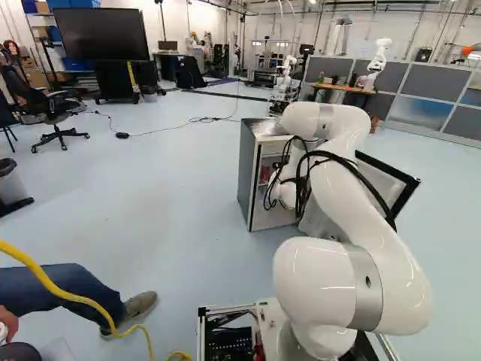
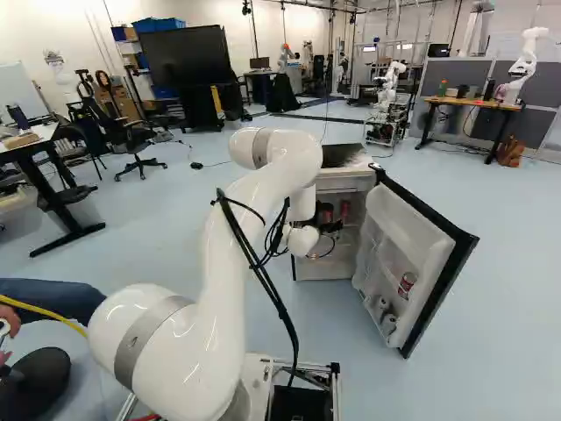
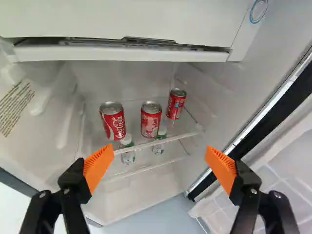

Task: Grab a drink from the fridge

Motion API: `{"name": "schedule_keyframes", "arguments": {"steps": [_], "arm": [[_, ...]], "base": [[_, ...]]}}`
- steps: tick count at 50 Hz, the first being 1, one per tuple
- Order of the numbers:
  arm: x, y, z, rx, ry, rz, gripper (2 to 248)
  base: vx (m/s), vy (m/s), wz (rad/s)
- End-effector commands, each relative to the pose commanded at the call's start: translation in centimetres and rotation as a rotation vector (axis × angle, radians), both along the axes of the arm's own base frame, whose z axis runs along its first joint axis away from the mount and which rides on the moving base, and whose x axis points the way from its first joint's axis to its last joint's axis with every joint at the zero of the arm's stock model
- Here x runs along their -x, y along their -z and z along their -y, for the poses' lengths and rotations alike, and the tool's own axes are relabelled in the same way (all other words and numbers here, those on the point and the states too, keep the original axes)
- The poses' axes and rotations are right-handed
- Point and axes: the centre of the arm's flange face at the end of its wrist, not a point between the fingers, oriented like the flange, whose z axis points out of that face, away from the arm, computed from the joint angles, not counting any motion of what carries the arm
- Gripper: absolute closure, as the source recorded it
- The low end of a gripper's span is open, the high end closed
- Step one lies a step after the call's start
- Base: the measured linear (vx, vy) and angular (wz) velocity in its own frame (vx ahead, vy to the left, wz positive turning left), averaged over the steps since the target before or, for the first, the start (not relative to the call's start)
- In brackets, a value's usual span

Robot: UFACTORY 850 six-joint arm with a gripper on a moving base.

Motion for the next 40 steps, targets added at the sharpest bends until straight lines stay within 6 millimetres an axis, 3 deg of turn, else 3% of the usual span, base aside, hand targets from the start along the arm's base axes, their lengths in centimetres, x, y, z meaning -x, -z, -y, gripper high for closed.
{"name": "schedule_keyframes", "arguments": {"steps": [28,40], "arm": [[-2.9,1.6,0.3,-0.013,0.024,-0.025,3],[-3.2,1.9,0.4,-0.019,0.03,-0.038,3]], "base": [[0.0,0.0,0.0],[0.0,0.0,0.0]]}}
